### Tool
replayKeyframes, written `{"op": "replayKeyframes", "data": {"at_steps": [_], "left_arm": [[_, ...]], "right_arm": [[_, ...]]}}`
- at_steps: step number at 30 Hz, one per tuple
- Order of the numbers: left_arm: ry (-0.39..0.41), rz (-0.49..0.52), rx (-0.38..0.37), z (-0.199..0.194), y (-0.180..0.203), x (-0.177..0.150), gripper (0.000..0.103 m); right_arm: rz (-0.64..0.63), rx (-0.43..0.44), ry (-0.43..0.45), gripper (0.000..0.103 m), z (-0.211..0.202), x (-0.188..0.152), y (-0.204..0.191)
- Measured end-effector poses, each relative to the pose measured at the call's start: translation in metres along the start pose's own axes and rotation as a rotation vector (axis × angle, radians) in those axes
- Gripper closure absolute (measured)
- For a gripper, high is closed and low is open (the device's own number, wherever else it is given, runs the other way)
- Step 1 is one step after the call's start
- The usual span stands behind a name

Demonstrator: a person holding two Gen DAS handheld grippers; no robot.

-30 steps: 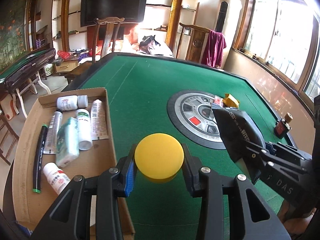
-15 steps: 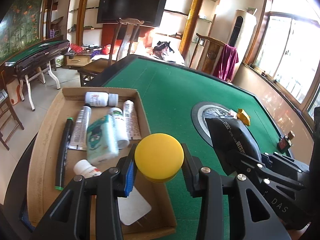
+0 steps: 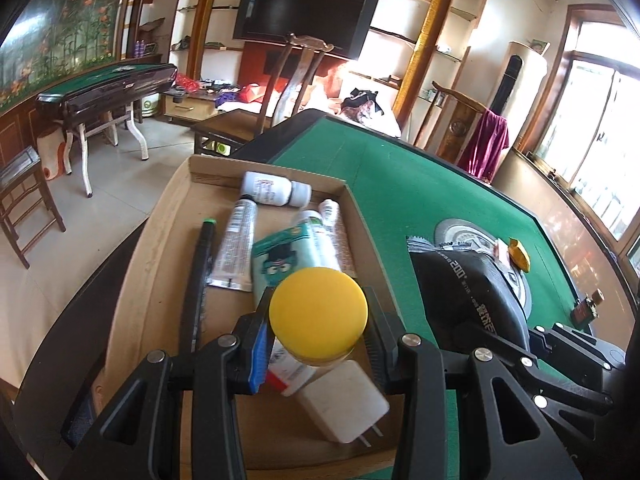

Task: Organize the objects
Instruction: 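Lower the sponge and snack bag into the box and open both tools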

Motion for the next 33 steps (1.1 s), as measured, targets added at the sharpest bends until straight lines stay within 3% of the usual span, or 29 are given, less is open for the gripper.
{"op": "replayKeyframes", "data": {"at_steps": [17,33], "left_arm": [[-0.037,-0.068,0.061,-0.003,-0.056,-0.032,0.064],[-0.062,-0.054,0.084,0.003,-0.060,-0.042,0.064]], "right_arm": [[-0.074,0.050,-0.067,0.078,0.036,-0.012,-0.049],[-0.053,0.051,-0.101,0.078,0.057,-0.018,-0.052]]}}
Point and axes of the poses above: each gripper's, at about its wrist camera, not at the fingertips, and z roughly the way its jaws point, y to its right, x to its top, the point moved 10 cm from there along z, roughly the way its jaws point
